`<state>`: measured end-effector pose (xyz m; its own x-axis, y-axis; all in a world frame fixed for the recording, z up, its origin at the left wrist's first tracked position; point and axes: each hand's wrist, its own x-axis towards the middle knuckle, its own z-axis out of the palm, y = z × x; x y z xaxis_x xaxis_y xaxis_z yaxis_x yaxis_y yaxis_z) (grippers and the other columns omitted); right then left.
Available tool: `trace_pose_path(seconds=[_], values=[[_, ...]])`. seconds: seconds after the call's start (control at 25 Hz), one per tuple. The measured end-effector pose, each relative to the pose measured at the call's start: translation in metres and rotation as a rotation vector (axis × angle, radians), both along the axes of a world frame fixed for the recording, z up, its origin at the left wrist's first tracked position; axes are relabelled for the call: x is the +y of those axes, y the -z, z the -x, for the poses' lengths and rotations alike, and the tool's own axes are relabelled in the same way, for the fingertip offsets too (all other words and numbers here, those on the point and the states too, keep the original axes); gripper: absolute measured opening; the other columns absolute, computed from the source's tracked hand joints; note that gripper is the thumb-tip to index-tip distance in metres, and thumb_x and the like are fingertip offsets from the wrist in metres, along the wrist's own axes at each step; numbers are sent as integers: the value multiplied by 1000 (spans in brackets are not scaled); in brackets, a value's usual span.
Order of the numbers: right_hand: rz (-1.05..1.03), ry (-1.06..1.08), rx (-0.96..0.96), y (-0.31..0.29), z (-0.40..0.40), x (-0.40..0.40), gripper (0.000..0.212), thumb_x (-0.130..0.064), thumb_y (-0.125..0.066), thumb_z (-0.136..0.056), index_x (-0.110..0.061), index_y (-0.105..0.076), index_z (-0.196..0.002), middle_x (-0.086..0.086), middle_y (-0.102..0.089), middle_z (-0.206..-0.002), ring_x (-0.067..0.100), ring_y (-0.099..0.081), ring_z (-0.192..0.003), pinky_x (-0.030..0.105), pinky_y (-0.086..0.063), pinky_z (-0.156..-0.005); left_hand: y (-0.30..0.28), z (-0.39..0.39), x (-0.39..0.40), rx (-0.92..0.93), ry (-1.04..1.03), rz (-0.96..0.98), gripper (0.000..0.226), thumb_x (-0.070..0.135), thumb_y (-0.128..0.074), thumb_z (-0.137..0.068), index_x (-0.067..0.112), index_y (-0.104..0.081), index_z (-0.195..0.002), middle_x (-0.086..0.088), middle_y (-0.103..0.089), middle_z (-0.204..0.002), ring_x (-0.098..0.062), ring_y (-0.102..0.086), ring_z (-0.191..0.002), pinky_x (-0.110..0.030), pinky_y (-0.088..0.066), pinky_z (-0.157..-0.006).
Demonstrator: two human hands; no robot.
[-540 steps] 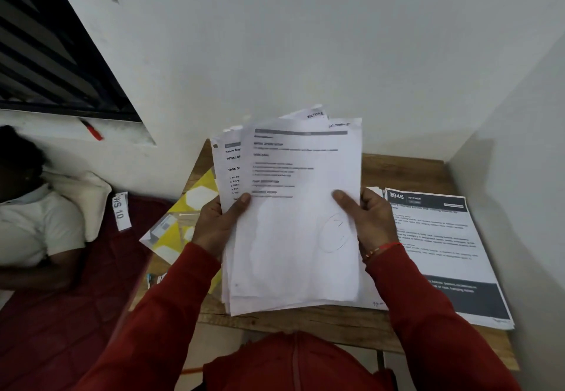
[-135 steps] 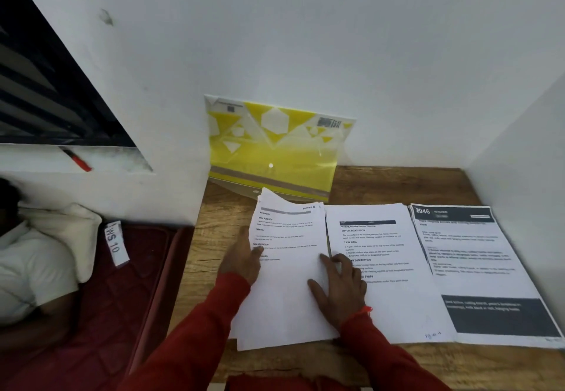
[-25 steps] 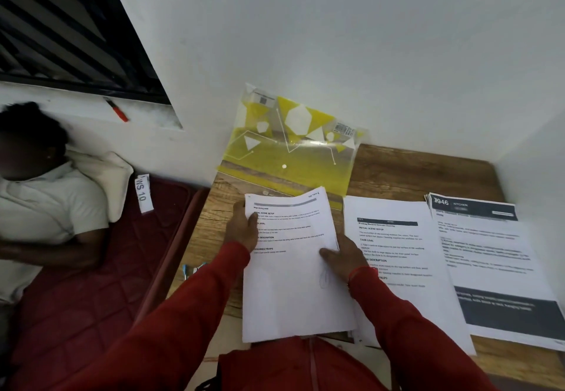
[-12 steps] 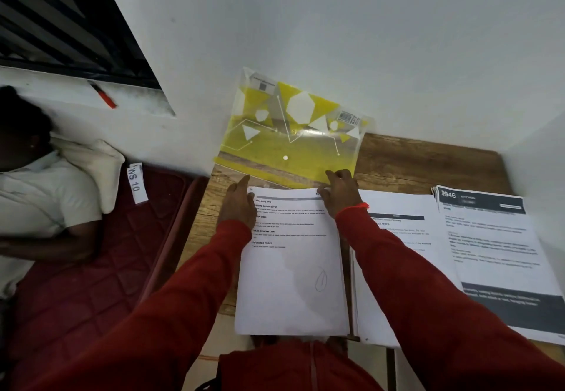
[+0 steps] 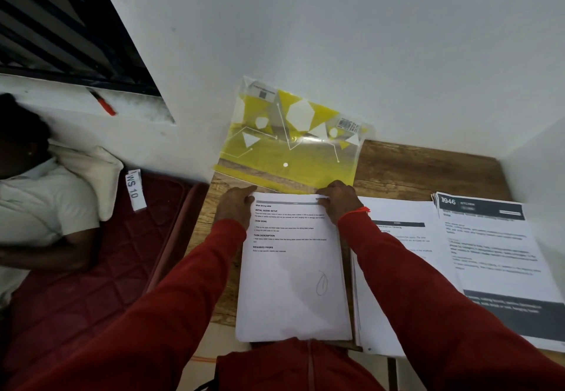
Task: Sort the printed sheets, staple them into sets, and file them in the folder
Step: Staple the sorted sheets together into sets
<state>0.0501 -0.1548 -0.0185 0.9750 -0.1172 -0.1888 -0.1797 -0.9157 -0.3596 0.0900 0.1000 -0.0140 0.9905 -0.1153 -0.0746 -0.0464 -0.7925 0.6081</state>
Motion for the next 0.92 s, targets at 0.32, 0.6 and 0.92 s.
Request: trace_pose_path(seconds=[0.32, 0.6, 0.92], values=[[-65, -20, -74, -1, 3, -1, 35, 4, -59, -85, -9, -70, -116, 24, -58, -111, 43, -57, -101, 40, -45, -93, 0, -2, 0, 36, -92, 94, 29, -1, -63, -86, 14, -75, -107, -10, -71, -107, -26, -67, -96, -30, -52, -90], [-216, 393, -281, -31, 53, 14, 38, 5, -53, -87, 4, -58, -125, 30, -56, -118, 42, -55, -109, 40, -43, -94, -19, 21, 10, -36, -168, 152, 32, -6, -59, -86, -8, -62, -118, -25, -66, -113, -34, -63, -104, -37, -46, -94], [-159, 277, 54, -15, 112, 24, 23, -17, -58, -91, 4, -61, -102, 25, -57, -102, 37, -52, -103, 35, -39, -85, -22, 78, 22, 96, 5, 43, 21, 3, -64, -87, 6, -73, -105, -11, -73, -102, -27, -66, -91, -25, -45, -82]])
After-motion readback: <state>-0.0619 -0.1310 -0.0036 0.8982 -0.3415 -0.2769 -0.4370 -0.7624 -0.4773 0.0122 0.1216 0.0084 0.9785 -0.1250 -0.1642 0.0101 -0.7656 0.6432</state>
